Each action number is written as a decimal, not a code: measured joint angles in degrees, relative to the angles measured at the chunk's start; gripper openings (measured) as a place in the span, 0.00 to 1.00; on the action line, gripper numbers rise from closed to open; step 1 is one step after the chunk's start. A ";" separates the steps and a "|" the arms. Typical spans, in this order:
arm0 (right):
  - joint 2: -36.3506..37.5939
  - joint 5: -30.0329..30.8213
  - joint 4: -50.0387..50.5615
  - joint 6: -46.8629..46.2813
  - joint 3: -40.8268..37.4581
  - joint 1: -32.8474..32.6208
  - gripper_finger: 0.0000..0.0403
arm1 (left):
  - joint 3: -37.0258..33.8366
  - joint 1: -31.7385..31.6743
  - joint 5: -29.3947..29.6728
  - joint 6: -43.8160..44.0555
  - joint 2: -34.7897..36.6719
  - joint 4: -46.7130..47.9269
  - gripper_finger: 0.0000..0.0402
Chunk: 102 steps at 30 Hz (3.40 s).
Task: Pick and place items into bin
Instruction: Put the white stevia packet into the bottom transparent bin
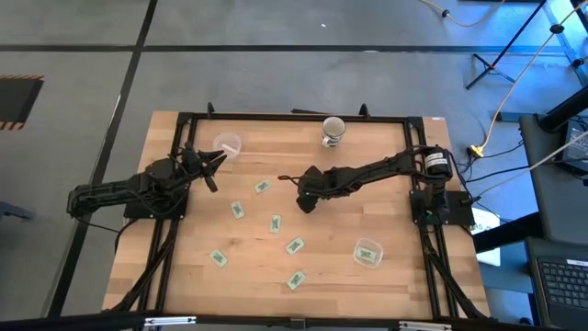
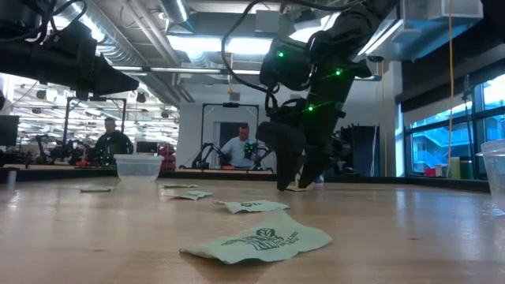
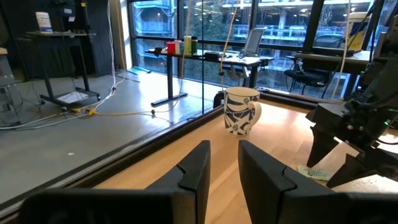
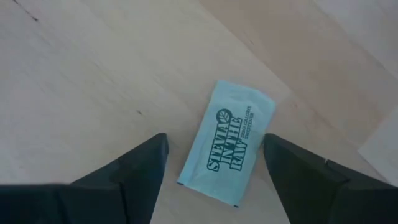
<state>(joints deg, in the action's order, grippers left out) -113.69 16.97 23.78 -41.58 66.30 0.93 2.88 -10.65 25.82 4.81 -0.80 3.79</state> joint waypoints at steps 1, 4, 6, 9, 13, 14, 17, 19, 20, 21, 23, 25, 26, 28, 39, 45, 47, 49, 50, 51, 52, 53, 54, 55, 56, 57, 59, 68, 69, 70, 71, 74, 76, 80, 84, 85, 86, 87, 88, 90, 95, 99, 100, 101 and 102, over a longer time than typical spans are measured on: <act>-0.36 -0.08 0.61 -0.19 0.02 0.00 0.67 | 0.00 0.01 0.00 0.01 0.00 -0.01 0.19; -0.64 -0.13 1.66 -1.17 0.07 0.00 0.67 | 0.00 0.00 -0.02 0.01 0.00 0.00 0.19; -0.69 -0.21 1.86 -1.34 0.07 0.00 0.67 | 0.00 0.00 0.00 0.01 0.00 0.00 0.19; -0.72 -0.51 1.96 -1.33 0.07 0.00 0.67 | 0.00 0.02 0.00 0.01 0.00 0.00 0.19; -0.72 -0.63 2.15 -1.89 0.07 0.00 0.67 | 0.02 0.00 0.00 0.01 0.00 0.00 0.19; -0.72 -0.68 2.20 -2.19 0.07 0.00 0.66 | 0.01 0.01 0.00 0.00 0.00 0.00 0.19; -0.72 -0.73 2.42 -3.08 0.07 0.03 0.62 | 0.01 0.00 0.00 0.01 0.00 0.00 0.19; -0.72 -0.78 2.61 -3.19 0.07 0.04 0.59 | 0.00 0.00 0.00 0.00 0.00 0.00 0.19; -0.72 -0.79 2.68 -3.17 0.07 0.04 0.57 | 0.01 0.00 0.00 -0.01 0.00 -0.02 0.19; -0.72 -0.81 2.74 -3.15 0.07 0.04 0.55 | 0.00 0.00 0.00 0.01 0.00 -0.01 0.19; -0.72 -0.94 2.84 -3.13 0.06 0.04 0.51 | 0.01 0.00 0.02 0.01 0.00 0.00 0.19; -0.72 -0.96 2.98 -3.10 0.07 0.04 0.48 | 0.00 0.00 0.00 0.00 0.00 0.00 0.19; -0.72 -0.98 3.02 -3.06 0.07 0.04 0.47 | 0.00 0.02 0.01 0.01 0.00 0.00 0.19; -0.72 -0.99 3.06 -2.98 0.07 0.04 0.44 | 0.01 0.00 0.01 0.01 0.00 -0.01 0.19; -0.64 0.10 3.07 -1.56 0.05 -0.02 0.37 | 0.00 0.00 0.02 0.00 0.00 0.00 0.19; -0.33 0.08 3.96 0.25 0.83 0.00 0.37 | 0.02 0.00 0.02 -0.01 0.00 0.00 0.19; 0.16 0.04 4.45 1.26 1.23 0.02 0.37 | 0.00 0.00 0.04 -0.01 0.00 0.00 0.19; 0.42 0.06 4.56 1.46 1.34 0.02 0.37 | 0.00 0.02 0.02 -0.01 0.00 0.00 0.19; 0.71 -0.08 4.60 1.52 1.38 0.04 0.37 | 0.00 0.02 0.04 -0.01 0.00 0.00 0.19; 0.79 -0.10 4.81 1.58 1.38 0.03 0.37 | 0.00 0.02 0.04 -0.01 0.02 0.00 0.19; 0.83 0.05 4.84 1.65 1.38 0.01 0.37 | 0.01 0.02 0.02 0.01 0.00 0.00 0.19; 0.89 0.07 4.95 1.69 1.38 0.00 0.37 | 0.00 0.02 0.04 -0.01 0.00 0.00 0.19; 0.92 0.07 5.09 1.71 1.38 0.00 0.37 | 0.00 0.01 0.04 0.00 0.00 0.00 0.19; 0.92 0.14 5.16 1.75 1.38 0.00 0.37 | 0.00 0.02 0.04 -0.01 0.00 0.00 0.19; 0.94 0.20 5.24 1.77 1.38 0.00 0.37 | 0.00 0.00 0.02 -0.01 0.00 0.00 0.19; 0.97 0.22 5.26 1.79 1.38 0.00 0.37 | 0.00 0.00 0.04 -0.01 0.00 0.00 0.19; 0.97 0.34 5.24 1.94 1.38 0.00 0.37 | 0.01 0.01 0.02 -0.01 0.00 0.00 0.19; 0.86 0.35 9.98 4.31 4.13 -0.40 0.37 | 0.01 0.00 0.02 -0.01 0.00 0.00 0.19; 0.79 0.26 11.24 4.72 5.11 -0.57 0.37 | 0.00 0.01 0.02 -0.01 0.00 0.00 0.19; 0.79 0.29 12.52 4.85 6.34 -0.83 0.37 | 0.01 0.01 0.02 0.00 0.00 0.00 0.19; 0.83 0.33 14.39 4.91 7.68 -1.09 0.37 | 0.02 0.00 0.03 0.00 0.00 0.00 0.19; 0.88 0.40 22.96 5.79 11.50 -2.18 0.37 | 0.00 0.00 0.02 0.00 0.00 0.00 0.19; 0.88 0.28 28.68 5.88 14.27 -3.26 0.37 | 0.01 0.00 0.02 0.01 0.02 0.00 0.19; 0.88 -0.79 41.58 5.10 20.26 -6.57 0.37 | 0.00 0.02 0.02 -0.01 0.00 0.00 0.19; 0.98 -1.50 54.08 0.14 26.36 -11.26 0.37 | 0.00 0.00 0.02 0.03 0.00 0.00 0.19; 1.00 -2.28 57.13 -1.35 27.73 -12.68 0.37 | 0.00 0.02 0.02 0.32 0.00 0.00 0.19; 1.04 -3.19 59.58 -2.71 28.90 -14.20 0.37 | 0.00 0.02 0.02 0.57 0.00 0.00 0.19; 1.08 -4.43 61.76 -4.34 29.81 -15.86 0.37 | 0.00 0.00 0.00 0.65 0.00 -0.02 0.19; 1.10 -5.47 63.78 -6.24 30.48 -17.54 0.37 | 0.02 0.02 0.02 0.63 0.00 0.00 0.19; 1.08 -8.22 66.45 -10.29 31.47 -20.85 0.37 | 0.01 0.02 0.01 0.65 0.01 0.00 0.19; 1.10 -13.75 66.20 -18.76 32.44 -28.47 0.37 | 0.00 0.02 0.00 2.59 0.00 0.00 0.19; 1.10 -14.84 66.24 -25.70 32.44 -33.06 0.37 | 0.00 0.01 0.00 3.00 0.01 0.00 0.19; 1.11 -15.11 66.30 -26.60 32.44 -34.02 0.37 | 0.00 0.02 0.00 3.01 0.00 0.00 0.19; 1.10 -15.43 66.31 -27.48 32.44 -34.94 0.37 | 0.01 0.01 0.00 3.01 0.00 0.00 0.19; 1.10 -15.43 66.26 -28.53 32.44 -35.74 0.37 | 0.01 0.02 0.00 3.01 0.00 0.00 0.19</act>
<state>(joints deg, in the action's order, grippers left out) -112.60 1.54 90.03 -70.11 98.74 -34.81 2.88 -10.63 25.82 7.81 -0.80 3.79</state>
